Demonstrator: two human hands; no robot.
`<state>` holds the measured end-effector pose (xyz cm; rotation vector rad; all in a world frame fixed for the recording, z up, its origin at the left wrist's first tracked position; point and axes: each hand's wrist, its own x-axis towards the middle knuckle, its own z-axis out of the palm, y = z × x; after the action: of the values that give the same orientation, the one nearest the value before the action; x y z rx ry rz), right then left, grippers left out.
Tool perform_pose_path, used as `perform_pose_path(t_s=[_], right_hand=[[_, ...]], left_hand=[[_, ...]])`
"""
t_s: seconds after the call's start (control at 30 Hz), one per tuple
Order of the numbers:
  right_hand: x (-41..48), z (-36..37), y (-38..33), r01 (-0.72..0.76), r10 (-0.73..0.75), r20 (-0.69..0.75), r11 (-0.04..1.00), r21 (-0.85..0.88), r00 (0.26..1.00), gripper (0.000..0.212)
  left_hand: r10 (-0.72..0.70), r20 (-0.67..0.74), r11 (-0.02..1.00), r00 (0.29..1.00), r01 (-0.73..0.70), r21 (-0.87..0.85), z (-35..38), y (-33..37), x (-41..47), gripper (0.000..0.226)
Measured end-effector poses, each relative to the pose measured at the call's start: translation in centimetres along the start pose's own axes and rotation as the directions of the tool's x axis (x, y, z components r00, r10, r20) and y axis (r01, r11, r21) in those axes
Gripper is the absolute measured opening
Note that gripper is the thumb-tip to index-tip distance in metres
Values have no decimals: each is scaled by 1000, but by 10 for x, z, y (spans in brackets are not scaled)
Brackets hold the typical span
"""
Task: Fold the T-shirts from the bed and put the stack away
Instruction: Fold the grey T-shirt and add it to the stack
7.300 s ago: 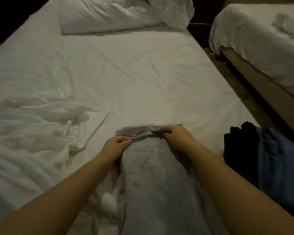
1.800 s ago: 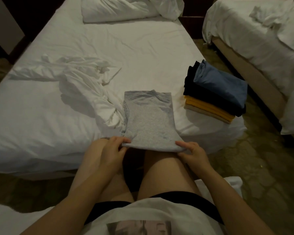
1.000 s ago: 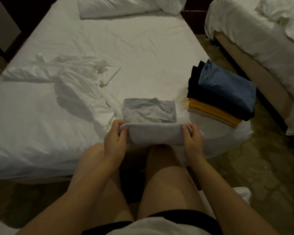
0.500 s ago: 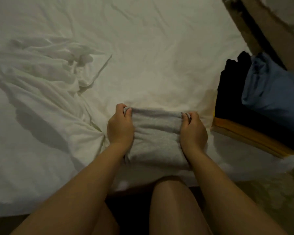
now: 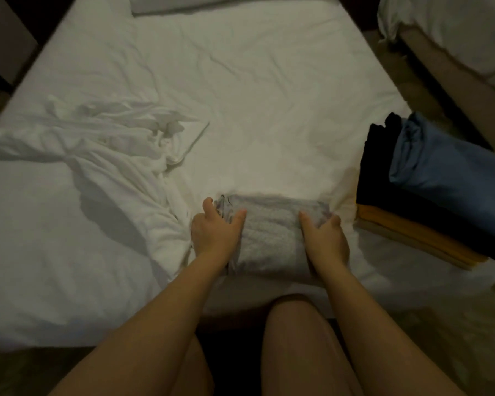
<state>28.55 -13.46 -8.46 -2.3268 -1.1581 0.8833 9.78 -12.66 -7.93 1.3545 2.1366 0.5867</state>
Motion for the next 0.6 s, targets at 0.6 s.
perform_pose_path(t_s=[0.6], right_hand=[[-48, -165, -27, 326, -255, -209, 823, 465, 944, 40]], left_hand=[[357, -177, 864, 917, -396, -311, -65, 132, -60, 21]])
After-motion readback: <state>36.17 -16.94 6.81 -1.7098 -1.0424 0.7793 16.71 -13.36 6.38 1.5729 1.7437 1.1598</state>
